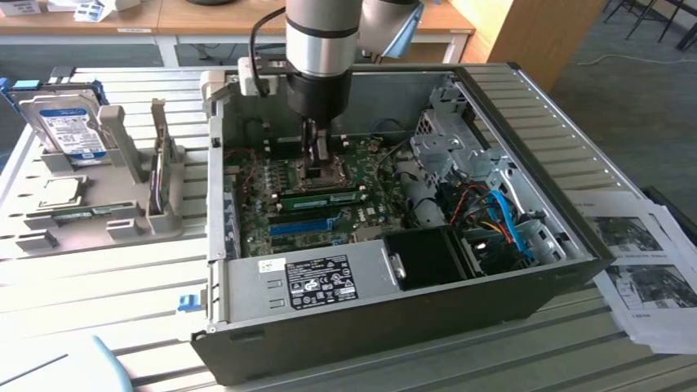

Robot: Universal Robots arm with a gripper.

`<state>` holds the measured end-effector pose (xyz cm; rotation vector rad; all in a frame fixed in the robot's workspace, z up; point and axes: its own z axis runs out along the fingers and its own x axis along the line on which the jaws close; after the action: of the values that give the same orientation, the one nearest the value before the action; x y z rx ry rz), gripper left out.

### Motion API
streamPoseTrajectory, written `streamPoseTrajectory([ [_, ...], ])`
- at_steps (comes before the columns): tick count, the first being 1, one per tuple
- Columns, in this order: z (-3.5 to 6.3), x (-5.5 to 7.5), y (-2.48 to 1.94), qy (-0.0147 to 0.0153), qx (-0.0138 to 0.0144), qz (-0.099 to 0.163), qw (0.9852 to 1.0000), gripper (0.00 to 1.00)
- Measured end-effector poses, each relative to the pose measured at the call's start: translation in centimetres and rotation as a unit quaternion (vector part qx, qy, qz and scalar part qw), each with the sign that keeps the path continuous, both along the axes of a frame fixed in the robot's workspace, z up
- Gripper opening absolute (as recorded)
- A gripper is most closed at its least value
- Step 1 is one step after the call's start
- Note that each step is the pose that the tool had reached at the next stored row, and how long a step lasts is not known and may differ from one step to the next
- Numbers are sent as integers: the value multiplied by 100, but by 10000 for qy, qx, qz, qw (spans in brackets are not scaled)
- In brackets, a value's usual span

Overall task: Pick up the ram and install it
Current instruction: 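Press down the ram until it locks into place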

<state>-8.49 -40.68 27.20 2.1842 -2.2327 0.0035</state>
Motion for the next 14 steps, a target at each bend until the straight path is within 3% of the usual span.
streamPoseTrajectory([
  [14,283,0,0,0,0,0,10000,9],
])
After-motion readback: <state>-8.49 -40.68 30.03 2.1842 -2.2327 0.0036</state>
